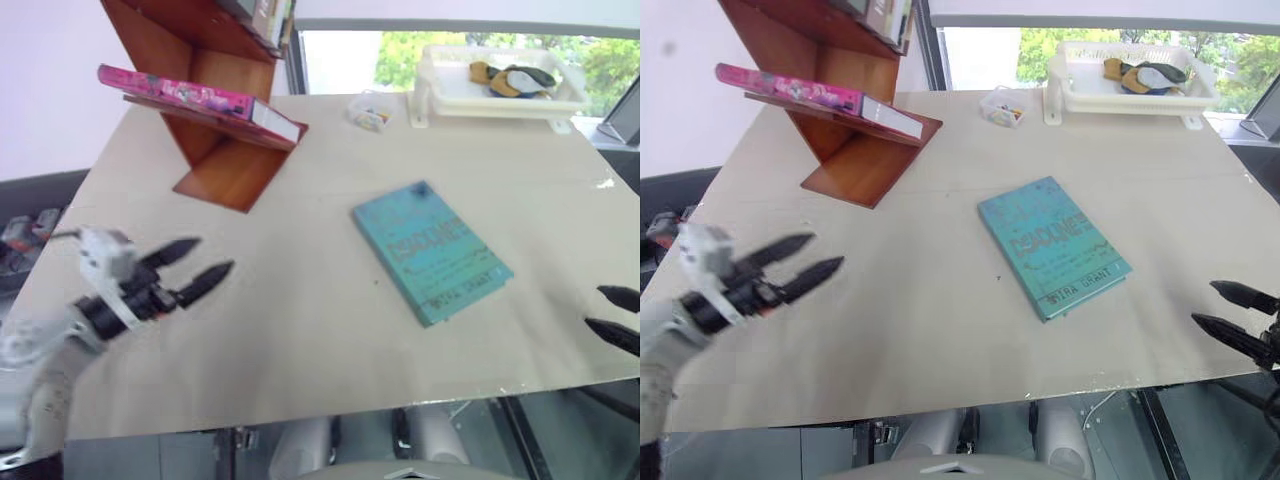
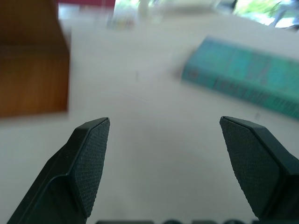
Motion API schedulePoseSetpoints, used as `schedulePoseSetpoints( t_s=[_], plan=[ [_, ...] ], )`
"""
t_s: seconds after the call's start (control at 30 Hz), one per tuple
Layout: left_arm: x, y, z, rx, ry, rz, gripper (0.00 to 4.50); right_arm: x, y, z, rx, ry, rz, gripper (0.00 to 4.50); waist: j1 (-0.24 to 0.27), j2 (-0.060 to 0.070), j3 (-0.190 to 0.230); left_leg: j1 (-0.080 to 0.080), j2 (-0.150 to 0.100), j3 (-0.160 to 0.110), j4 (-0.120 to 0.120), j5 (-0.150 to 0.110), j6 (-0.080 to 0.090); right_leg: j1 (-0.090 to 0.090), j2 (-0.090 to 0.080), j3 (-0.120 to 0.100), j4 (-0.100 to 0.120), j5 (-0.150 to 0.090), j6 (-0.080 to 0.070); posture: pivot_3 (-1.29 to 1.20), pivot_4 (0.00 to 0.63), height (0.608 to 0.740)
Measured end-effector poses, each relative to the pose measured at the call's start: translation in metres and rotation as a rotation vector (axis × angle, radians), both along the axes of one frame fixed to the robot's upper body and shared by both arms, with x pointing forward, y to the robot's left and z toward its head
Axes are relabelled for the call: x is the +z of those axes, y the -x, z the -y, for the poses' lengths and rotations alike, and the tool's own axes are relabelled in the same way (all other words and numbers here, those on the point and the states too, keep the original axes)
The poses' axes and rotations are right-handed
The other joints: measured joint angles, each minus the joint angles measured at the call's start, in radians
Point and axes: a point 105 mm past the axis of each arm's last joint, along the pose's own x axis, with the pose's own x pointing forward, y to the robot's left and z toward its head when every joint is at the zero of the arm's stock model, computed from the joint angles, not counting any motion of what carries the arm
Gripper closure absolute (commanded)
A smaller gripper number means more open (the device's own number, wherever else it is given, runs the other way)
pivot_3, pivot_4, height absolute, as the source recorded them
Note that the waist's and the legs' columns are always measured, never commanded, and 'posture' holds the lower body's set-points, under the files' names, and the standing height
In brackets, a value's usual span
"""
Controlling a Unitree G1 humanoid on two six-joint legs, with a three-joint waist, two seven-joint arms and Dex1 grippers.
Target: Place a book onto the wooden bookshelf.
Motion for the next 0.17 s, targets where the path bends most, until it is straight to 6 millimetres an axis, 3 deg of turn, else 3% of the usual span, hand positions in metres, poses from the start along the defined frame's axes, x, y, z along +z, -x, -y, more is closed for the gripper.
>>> schedulePoseSetpoints(
  t_s=[0.17],
  plan=[
    [-0.015, -0.007, 0.015, -0.01, -0.015, -0.014, 0.44, -0.01, 0.004, 0.008, -0.031, 0.053, -0.02, 0.0, -0.006, 0.002, -0.002, 0.001, 0.001, 0.001, 0.0, 0.0, 0.0, 0.0, 0.001, 0.001, 0.0, 0.0, 0.0, 0.0, 0.15, 0.74]
  ],
)
